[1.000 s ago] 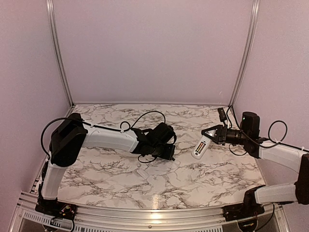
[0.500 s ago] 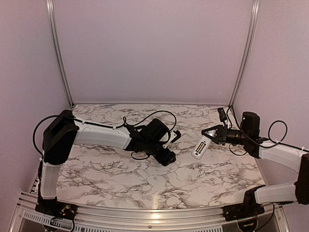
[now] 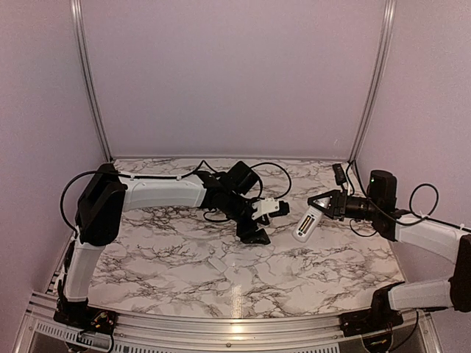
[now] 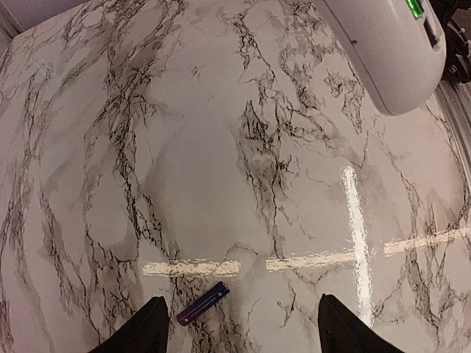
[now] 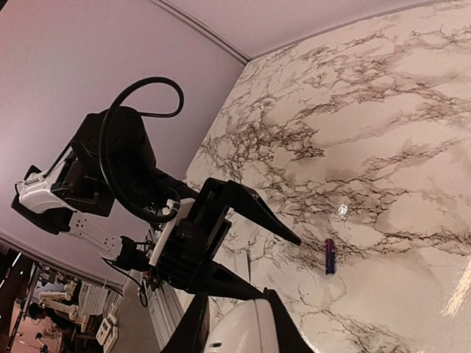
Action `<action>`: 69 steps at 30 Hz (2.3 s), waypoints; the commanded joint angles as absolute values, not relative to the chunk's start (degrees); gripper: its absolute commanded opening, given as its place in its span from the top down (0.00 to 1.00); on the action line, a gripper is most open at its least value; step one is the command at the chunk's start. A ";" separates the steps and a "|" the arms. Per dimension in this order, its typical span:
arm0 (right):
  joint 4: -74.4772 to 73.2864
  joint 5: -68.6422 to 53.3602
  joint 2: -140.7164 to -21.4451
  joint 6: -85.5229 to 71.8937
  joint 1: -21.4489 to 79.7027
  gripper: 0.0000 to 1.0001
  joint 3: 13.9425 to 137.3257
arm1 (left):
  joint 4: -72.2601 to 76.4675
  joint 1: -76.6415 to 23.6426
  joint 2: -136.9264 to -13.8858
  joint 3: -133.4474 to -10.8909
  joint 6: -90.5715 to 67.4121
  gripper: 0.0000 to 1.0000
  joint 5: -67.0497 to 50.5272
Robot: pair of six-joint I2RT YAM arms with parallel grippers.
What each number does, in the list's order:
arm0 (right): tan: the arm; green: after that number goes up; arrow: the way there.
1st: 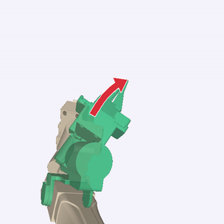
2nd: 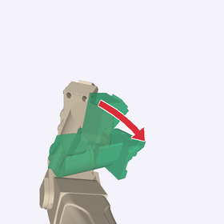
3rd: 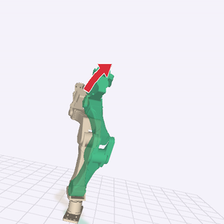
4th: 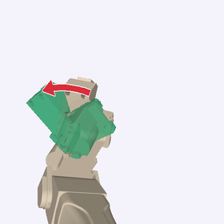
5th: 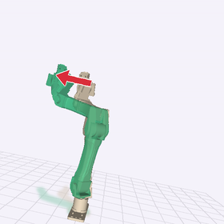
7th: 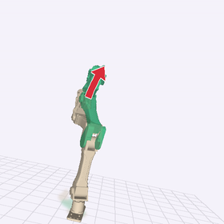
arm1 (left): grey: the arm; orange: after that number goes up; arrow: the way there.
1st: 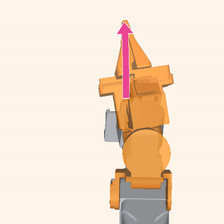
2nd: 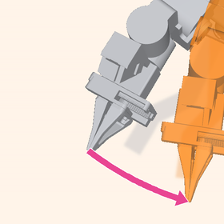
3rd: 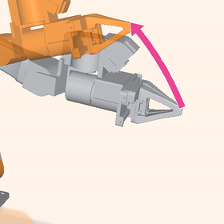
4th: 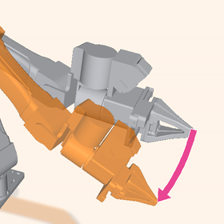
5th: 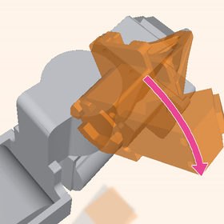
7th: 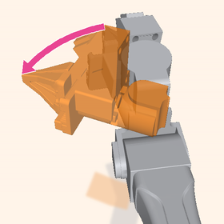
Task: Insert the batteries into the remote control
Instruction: Move the battery to the center of the board, then pick up the battery from the center of the board.
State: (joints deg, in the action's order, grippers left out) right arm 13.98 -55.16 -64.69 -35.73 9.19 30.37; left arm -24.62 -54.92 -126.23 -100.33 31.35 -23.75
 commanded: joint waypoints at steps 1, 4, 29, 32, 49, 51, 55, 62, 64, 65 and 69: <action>13.94 -56.07 -63.44 -35.26 8.45 1.00 29.99 | -33.57 -54.37 -132.98 -108.37 40.16 0.29 -24.57; 14.21 -56.07 -63.49 -35.38 8.52 1.00 29.72 | -34.14 -54.39 -135.42 -110.61 41.29 0.30 -23.51; 14.51 -56.07 -64.04 -35.73 8.00 1.00 29.71 | -40.64 -53.26 -142.55 -116.54 43.34 0.68 -16.84; 14.46 -56.01 -63.93 -35.68 8.08 1.00 29.71 | -41.87 -53.48 -142.31 -116.63 42.19 0.76 -16.30; 12.68 -55.99 -63.35 -34.63 8.08 1.00 29.73 | -44.42 -53.70 -129.06 -95.11 15.74 0.94 -0.44; 12.35 -55.97 -63.37 -34.31 8.02 1.00 29.62 | -45.90 -53.73 -128.13 -93.24 13.39 0.91 -0.44; 12.73 -56.03 -63.45 -34.44 8.04 1.00 29.52 | -47.99 -53.70 -127.57 -92.41 10.97 0.87 -0.44; 12.26 -56.01 -63.52 -34.15 8.01 1.00 29.88 | -54.95 -53.75 -132.77 -101.26 10.22 0.72 1.54; 12.19 -55.99 -63.40 -34.12 8.02 1.00 29.82 | -55.91 -53.70 -134.08 -103.64 10.39 0.70 1.47; 12.03 -55.99 -63.37 -34.04 8.02 1.00 29.84 | -56.44 -53.70 -134.57 -104.48 10.54 0.71 1.55; 11.96 -55.66 -63.62 -33.80 8.03 1.00 29.88 | -57.10 -53.62 -135.58 -106.07 10.72 0.79 1.54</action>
